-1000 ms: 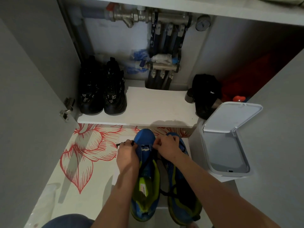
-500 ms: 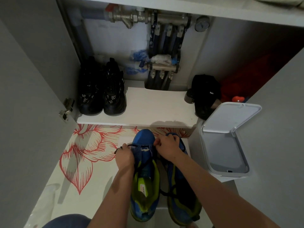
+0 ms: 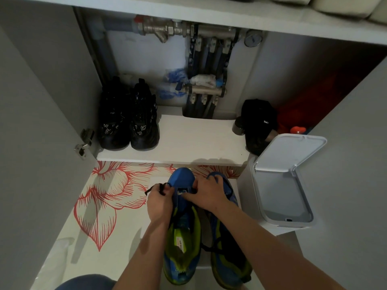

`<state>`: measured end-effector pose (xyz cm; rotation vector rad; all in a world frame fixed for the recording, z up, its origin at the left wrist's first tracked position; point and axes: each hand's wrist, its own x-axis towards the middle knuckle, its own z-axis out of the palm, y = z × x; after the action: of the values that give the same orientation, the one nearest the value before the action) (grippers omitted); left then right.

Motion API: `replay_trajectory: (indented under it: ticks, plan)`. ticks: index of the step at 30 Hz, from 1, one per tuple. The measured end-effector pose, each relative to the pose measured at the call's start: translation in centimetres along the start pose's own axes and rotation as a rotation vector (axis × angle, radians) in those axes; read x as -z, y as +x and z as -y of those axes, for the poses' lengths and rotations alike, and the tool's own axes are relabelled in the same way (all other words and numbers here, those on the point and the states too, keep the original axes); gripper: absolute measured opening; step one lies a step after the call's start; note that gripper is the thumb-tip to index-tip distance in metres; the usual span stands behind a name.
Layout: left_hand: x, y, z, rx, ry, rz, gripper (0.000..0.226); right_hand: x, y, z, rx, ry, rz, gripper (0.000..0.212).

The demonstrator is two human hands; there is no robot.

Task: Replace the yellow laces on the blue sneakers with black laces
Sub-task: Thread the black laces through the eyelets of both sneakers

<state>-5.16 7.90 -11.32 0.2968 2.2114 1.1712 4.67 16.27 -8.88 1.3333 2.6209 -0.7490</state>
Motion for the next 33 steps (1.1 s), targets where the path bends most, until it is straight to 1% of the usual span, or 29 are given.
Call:
replay_trajectory:
  ticks: [2,4,7,13,17,20,25,27,29,31,33]
  plan:
    - [-0.2,-0.1,0.0,0.002,0.025,0.004,0.012,-0.1,-0.2,0.3,0.013,-0.045,0.02,0.028]
    - [-0.3,-0.1,-0.2,0.036,0.041,-0.006,0.02,-0.2,-0.1,0.2,0.017,-0.045,0.022,0.027]
    - [-0.2,-0.1,-0.5,0.104,-0.024,-0.013,0.028,-0.3,0.2,-0.2,0.037,-0.066,0.016,0.029]
    - [-0.2,-0.8,-1.0,0.029,0.072,0.027,0.026,0.1,0.2,-1.0,0.071,-0.032,0.058,0.027]
    - [0.2,-1.2,-0.7,0.043,0.129,-0.007,0.029,0.3,0.1,-1.1,0.113,-0.038,0.076,0.025]
    - [0.3,-1.4,-0.4,0.077,0.123,-0.03,0.029,0.1,-0.2,-0.9,0.119,-0.068,0.052,0.023]
    - [0.2,-1.1,-0.4,0.082,0.07,0.002,0.033,-0.2,-0.4,-0.9,0.077,-0.056,0.032,0.032]
    - [0.1,-1.2,-0.3,0.063,0.064,0.004,0.031,0.0,-0.3,-1.0,0.047,-0.017,0.015,0.034]
    - [0.3,-1.2,-0.4,0.011,0.035,-0.06,0.025,0.8,-0.1,-1.1,0.009,0.071,-0.004,0.035]
    - [0.9,-1.1,-1.0,-0.065,-0.059,-0.141,0.023,2.1,-0.1,-1.1,0.022,0.179,-0.049,0.025]
    - [1.6,-1.0,-2.3,-0.126,-0.134,-0.141,0.025,3.4,-0.4,-1.2,0.046,0.24,-0.083,0.02]
